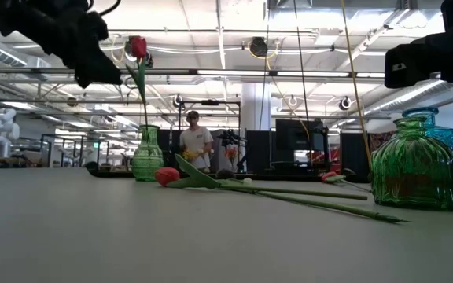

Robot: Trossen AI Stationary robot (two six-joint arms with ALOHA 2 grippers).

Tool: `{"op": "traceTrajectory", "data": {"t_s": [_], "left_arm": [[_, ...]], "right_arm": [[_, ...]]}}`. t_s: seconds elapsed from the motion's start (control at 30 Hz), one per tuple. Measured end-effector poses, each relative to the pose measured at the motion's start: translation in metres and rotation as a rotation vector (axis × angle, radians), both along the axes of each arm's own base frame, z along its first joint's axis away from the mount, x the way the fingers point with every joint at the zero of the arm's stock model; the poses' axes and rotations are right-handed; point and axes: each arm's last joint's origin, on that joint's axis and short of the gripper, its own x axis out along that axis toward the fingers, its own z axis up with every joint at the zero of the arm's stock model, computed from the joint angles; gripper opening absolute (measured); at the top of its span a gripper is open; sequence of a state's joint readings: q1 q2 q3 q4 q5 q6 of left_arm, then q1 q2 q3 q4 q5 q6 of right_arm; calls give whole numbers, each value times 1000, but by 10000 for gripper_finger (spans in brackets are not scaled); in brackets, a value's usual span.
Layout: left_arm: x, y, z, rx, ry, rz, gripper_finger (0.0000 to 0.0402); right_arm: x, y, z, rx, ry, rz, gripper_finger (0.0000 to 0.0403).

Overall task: Sort flowers into vase by color
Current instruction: Put the top pink flower into the top green vase

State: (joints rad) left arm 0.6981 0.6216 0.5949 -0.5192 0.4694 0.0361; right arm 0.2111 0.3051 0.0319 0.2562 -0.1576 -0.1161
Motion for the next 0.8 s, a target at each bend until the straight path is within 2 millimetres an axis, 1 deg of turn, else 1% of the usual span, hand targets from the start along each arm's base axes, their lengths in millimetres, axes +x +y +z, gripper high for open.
{"op": "traceTrajectory", "data": {"t_s": [0.17, 0.23, 0.4, 0.5, 0.8], "left_arm": [[9, -15, 2, -17, -27, -160, 144], [13, -21, 1, -52, -43, -197, 144], [25, -38, -6, -131, -77, -296, 144], [30, -48, -12, -157, -50, -291, 144], [48, -71, -33, -165, -1, -235, 144]], "right_arm": [[0, 0, 0, 0, 0, 0, 144], [0, 0, 0, 0, 0, 0, 144], [0, 0, 0, 0, 0, 0, 144], [0, 0, 0, 0, 0, 0, 144], [0, 0, 0, 0, 0, -1, 144]]}}
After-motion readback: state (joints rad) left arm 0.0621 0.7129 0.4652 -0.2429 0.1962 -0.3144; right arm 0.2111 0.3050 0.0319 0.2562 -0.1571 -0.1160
